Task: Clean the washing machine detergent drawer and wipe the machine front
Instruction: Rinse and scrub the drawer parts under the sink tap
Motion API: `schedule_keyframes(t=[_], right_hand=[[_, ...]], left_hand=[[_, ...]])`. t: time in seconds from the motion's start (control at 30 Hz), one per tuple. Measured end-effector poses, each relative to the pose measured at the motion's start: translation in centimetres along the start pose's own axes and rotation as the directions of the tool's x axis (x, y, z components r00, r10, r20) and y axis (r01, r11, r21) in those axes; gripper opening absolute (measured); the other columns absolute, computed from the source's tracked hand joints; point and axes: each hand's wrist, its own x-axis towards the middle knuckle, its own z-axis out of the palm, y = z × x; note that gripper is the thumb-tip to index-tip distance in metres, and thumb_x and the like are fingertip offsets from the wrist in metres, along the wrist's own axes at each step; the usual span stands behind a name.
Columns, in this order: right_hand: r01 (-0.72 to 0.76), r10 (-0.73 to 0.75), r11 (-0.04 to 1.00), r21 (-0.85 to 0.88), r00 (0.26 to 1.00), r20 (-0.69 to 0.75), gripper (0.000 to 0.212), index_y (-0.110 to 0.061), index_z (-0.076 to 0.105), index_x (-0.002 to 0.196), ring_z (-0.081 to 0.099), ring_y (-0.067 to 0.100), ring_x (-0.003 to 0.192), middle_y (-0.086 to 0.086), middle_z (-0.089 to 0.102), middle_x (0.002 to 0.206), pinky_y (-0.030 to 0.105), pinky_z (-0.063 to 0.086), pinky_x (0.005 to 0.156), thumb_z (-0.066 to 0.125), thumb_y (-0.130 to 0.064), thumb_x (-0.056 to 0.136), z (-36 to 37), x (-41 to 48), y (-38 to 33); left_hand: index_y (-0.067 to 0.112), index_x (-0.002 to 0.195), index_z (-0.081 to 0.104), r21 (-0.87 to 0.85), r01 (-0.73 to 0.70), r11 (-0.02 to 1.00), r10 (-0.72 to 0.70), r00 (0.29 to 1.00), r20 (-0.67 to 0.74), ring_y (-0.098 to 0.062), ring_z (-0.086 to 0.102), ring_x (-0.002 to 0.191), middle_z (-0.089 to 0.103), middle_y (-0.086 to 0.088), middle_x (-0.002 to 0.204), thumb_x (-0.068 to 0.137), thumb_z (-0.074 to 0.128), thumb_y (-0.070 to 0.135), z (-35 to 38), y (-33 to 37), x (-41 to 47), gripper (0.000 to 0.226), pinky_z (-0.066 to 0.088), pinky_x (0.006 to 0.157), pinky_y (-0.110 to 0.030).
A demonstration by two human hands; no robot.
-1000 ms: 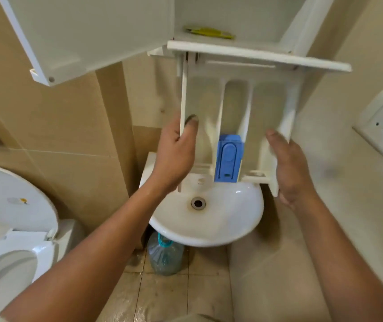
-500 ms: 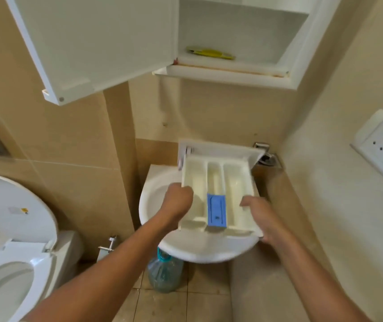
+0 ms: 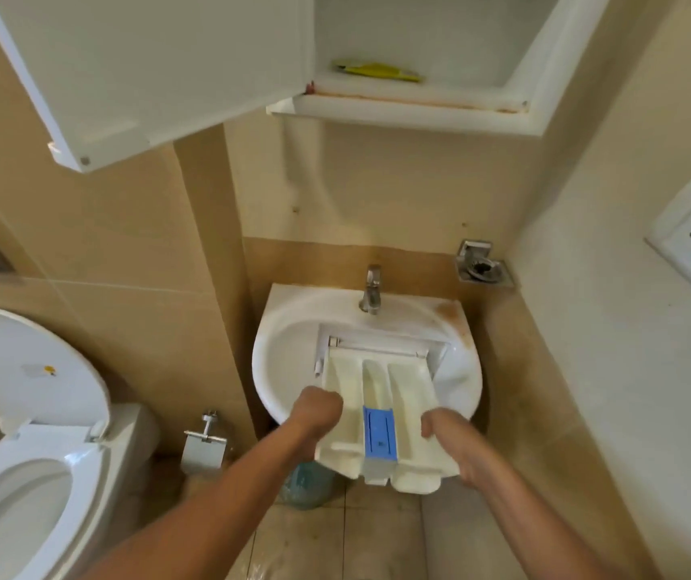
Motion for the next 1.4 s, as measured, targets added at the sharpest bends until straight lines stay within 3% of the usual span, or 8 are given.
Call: schedule_keyframes(t=[0.17, 0.33, 0.5, 0.73, 1.0, 1.1, 1.17, 1.4], right_hand=[[0.457, -0.442, 0.886, 0.077, 0.884, -0.152, 0.026, -0.011, 0.069, 0.097, 0.069, 0.028, 0.077, 0.006, 0.074, 0.079, 0.035, 0.055, 0.064, 0.052, -0.014, 0.077, -3.3, -3.4, -7.7], [0.876, -0.78, 0.481, -0.039, 0.408, -0.475, 0.014, -0.02, 0.064, 0.079, 0.058, -0.006, 0.057, -0.016, 0.063, 0.063, 0.007, 0.043, 0.054, 0.052, -0.016, 0.074, -3.2, -6.6, -10.1], [0.111, -0.108, 0.99, 0.087, 0.994, -0.034, 0.032, 0.002, 0.064, 0.109, 0.067, 0.035, 0.096, 0.021, 0.071, 0.103, 0.037, 0.057, 0.087, 0.045, 0.005, 0.083, 0.1, -0.8, -1.2], [0.166, -0.166, 0.986, -0.011, 0.986, -0.003, 0.029, 0.002, 0.064, 0.108, 0.068, 0.037, 0.092, 0.02, 0.07, 0.096, 0.041, 0.052, 0.074, 0.049, -0.004, 0.084, -1.1, -0.7, -2.7], [0.915, -0.818, 0.395, -0.086, 0.307, -0.487, 0.025, -0.014, 0.069, 0.097, 0.058, -0.011, 0.066, -0.014, 0.065, 0.077, 0.01, 0.046, 0.064, 0.051, -0.014, 0.08, -2.5, -5.9, -8.1], [0.643, -0.589, 0.766, 0.009, 0.707, -0.391, 0.018, -0.005, 0.065, 0.096, 0.063, -0.004, 0.073, 0.002, 0.067, 0.084, 0.026, 0.049, 0.071, 0.051, -0.001, 0.085, -0.7, -2.1, -3.4], [0.134, -0.134, 0.991, 0.006, 0.991, -0.022, 0.025, -0.002, 0.066, 0.1, 0.069, 0.025, 0.086, 0.016, 0.07, 0.095, 0.035, 0.055, 0.075, 0.049, 0.004, 0.083, 0.0, -0.6, -0.7], [0.264, -0.266, 0.963, -0.042, 0.963, -0.048, 0.02, -0.004, 0.066, 0.101, 0.068, 0.03, 0.086, 0.015, 0.072, 0.094, 0.035, 0.054, 0.07, 0.051, -0.006, 0.089, -1.2, -1.2, -3.1]], left_hand=[[0.006, 0.099, 0.064, -0.189, -0.434, 0.881, 0.403, 0.897, -0.183, -0.013, 0.06, 0.066, 0.064, -0.003, 0.079, 0.093, 0.042, 0.007, -3.0, 7.0, -3.2, 0.023, 0.045, 0.046, -0.021], [0.031, 0.073, 0.046, -0.096, -0.892, 0.441, 0.793, 0.437, -0.424, -0.001, 0.044, 0.045, 0.049, 0.018, 0.054, 0.099, 0.044, 0.016, -4.0, 9.7, -6.4, 0.03, 0.033, 0.044, -0.011], [0.008, 0.111, 0.058, -0.125, -0.091, 0.988, 0.092, 0.996, 0.0, -0.024, 0.059, 0.09, 0.064, -0.01, 0.104, 0.1, 0.045, 0.007, -1.3, 1.3, -1.4, 0.017, 0.052, 0.076, -0.031], [0.007, 0.095, 0.055, -0.076, -0.157, 0.985, 0.15, 0.985, -0.082, -0.018, 0.056, 0.075, 0.059, -0.009, 0.087, 0.098, 0.044, 0.007, -1.3, 1.6, -1.8, 0.012, 0.045, 0.058, -0.026], [0.021, 0.075, 0.05, 0.025, -0.928, 0.371, 0.839, 0.323, -0.438, -0.009, 0.045, 0.049, 0.049, 0.01, 0.057, 0.105, 0.044, 0.024, -4.1, 8.5, -6.1, 0.03, 0.034, 0.045, -0.022], [0.016, 0.091, 0.057, 0.022, -0.654, 0.757, 0.632, 0.721, -0.284, -0.013, 0.064, 0.074, 0.06, 0.008, 0.076, 0.105, 0.045, 0.017, -2.1, 3.9, -2.4, 0.019, 0.048, 0.059, -0.015], [0.008, 0.103, 0.055, -0.001, -0.087, 0.996, 0.087, 0.996, -0.021, -0.024, 0.063, 0.09, 0.06, -0.005, 0.092, 0.102, 0.046, 0.009, -0.9, 0.6, -0.6, 0.01, 0.053, 0.073, -0.027], [0.013, 0.082, 0.052, -0.038, -0.244, 0.969, 0.239, 0.965, -0.11, -0.015, 0.055, 0.069, 0.057, -0.005, 0.081, 0.097, 0.046, 0.005, -1.7, 2.4, -1.3, 0.018, 0.041, 0.05, -0.022]])
